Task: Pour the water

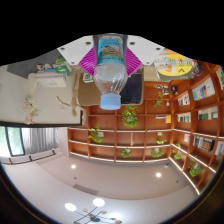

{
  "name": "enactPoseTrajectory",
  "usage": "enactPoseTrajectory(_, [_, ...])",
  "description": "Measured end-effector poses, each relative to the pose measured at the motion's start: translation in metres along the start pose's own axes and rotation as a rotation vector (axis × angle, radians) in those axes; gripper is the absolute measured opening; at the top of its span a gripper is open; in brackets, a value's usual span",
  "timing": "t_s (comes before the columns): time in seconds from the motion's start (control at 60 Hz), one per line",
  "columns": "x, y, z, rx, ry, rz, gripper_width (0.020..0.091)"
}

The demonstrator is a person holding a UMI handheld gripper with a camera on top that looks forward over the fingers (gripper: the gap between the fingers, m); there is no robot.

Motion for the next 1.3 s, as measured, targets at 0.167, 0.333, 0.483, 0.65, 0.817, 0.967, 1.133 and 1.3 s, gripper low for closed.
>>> enactPoseTrajectory(0.167, [0.011, 0.063, 0.045, -0.022, -0.062, 0.078, 0.0328])
enactPoseTrajectory(0.333, [0.030, 0.089, 0.102, -0.017, -0.125, 0.059, 0.0329])
enactPoseTrajectory(0.483, [0.032, 0.095, 0.131, 0.032, -0.133, 0.032, 0.0345])
enactPoseTrajectory(0.65, [0.030, 0.093, 0.133, -0.002, -0.133, 0.015, 0.0364])
enactPoseTrajectory(0.817, [0.028, 0.095, 0.134, 0.002, -0.146, 0.002, 0.0441])
enactPoseTrajectory(0.967, [0.015, 0.094, 0.139, 0.012, -0.172, -0.035, 0.0676])
enactPoseTrajectory(1.133, [-0.025, 0.094, 0.145, 0.017, -0.187, -0.066, 0.0772])
enactPoseTrajectory(1.3, [-0.088, 0.100, 0.132, 0.005, -0.177, -0.057, 0.0765])
Point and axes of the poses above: the point between the fingertips, and its own axes, seen from behind it with the camera up: y to the right, z down, x forward, the way the camera looks, the point moved 1 cm from there along -x, backward, against the way the camera looks, and after that the axes turned 11 degrees about x, right-handed, at the moved point
